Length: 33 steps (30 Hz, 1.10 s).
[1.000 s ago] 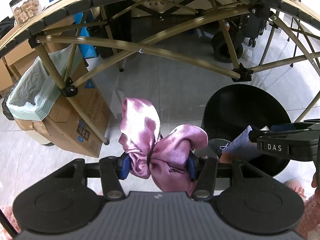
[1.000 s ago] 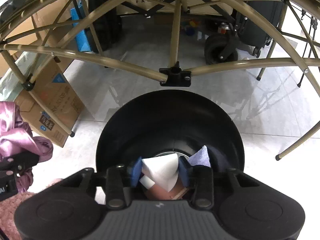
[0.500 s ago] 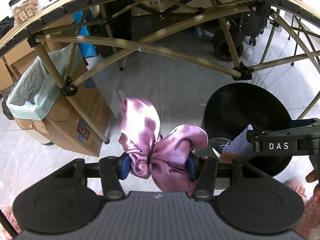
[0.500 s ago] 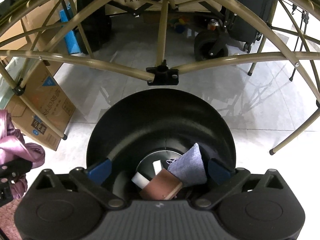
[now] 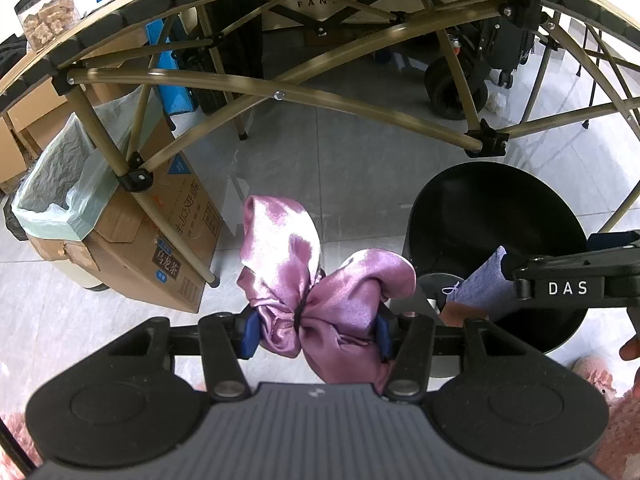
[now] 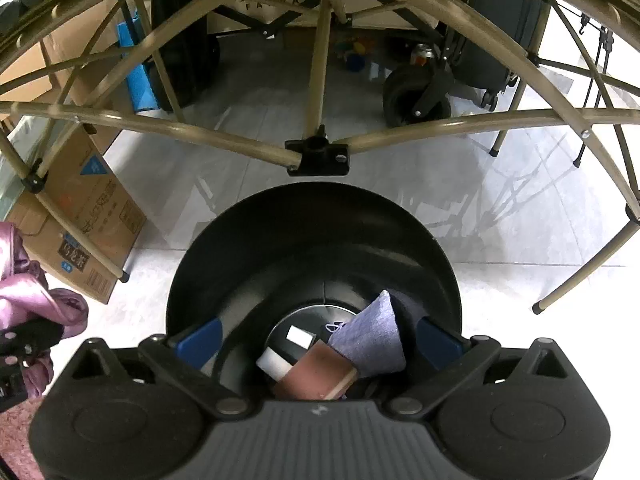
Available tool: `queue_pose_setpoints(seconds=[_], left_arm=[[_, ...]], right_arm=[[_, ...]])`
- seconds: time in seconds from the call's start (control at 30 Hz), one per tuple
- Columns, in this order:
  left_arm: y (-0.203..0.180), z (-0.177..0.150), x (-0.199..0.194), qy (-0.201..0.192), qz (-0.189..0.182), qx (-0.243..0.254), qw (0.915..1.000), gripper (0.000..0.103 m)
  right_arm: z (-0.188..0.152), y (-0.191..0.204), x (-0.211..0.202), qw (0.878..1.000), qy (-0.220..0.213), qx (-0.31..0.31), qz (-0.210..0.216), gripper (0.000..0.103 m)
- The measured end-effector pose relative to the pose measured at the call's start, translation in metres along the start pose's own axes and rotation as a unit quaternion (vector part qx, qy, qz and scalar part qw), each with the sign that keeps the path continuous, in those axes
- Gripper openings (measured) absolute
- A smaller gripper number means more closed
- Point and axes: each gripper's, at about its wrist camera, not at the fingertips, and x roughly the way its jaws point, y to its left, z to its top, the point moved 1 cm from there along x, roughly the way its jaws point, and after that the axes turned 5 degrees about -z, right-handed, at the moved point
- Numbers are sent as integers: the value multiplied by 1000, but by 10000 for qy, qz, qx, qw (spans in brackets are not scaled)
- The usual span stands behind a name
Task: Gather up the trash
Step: 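Move the left gripper over the bin and release the pink bow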
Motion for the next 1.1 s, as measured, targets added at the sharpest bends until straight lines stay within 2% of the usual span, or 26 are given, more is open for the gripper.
queue_pose_setpoints(seconds=[0.3, 0.7, 1.1], left_arm=[[-11, 4, 0, -2, -98, 103, 9999, 53], [-32, 9, 4, 14, -184, 325, 9993, 53], [-74, 19, 10, 4, -319, 670, 9972, 53]], right_arm=[[0, -14, -10, 9999, -108, 37, -75, 103], [2, -59, -27, 9981, -335, 343, -390, 103], [1, -91, -41, 9949, -511, 700, -523, 103]])
